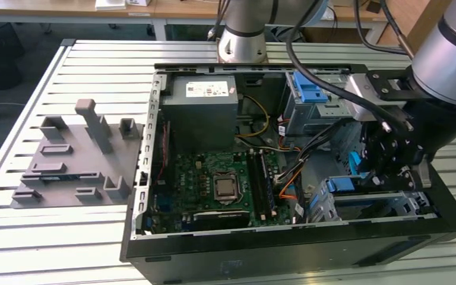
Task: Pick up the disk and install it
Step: 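Insert the second disk wire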
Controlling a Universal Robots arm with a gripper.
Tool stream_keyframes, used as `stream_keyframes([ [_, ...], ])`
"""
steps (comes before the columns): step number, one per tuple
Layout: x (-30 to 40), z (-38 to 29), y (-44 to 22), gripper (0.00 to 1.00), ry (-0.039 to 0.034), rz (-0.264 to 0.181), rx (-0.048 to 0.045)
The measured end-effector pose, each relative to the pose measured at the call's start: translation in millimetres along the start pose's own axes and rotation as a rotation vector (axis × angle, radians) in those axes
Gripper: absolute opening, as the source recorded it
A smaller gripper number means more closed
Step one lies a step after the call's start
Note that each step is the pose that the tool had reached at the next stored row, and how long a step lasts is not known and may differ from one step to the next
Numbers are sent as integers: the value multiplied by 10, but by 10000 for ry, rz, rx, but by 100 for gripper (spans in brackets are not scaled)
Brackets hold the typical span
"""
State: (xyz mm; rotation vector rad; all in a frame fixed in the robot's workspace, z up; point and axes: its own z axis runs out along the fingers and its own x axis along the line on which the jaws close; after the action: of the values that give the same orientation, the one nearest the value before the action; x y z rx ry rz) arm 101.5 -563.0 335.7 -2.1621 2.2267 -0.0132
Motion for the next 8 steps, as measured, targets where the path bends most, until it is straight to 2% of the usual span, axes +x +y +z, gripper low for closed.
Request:
stream_keyframes([
  [1, 9, 0, 1, 36, 0, 0, 0],
  [2, 15, -1, 1, 30, 0, 1, 0],
  [3, 20, -1, 1, 30, -1, 1, 0],
  [4, 25, -1, 2, 23, -4, 2, 0],
  [8, 34, -1, 1, 23, -9, 2, 0],
])
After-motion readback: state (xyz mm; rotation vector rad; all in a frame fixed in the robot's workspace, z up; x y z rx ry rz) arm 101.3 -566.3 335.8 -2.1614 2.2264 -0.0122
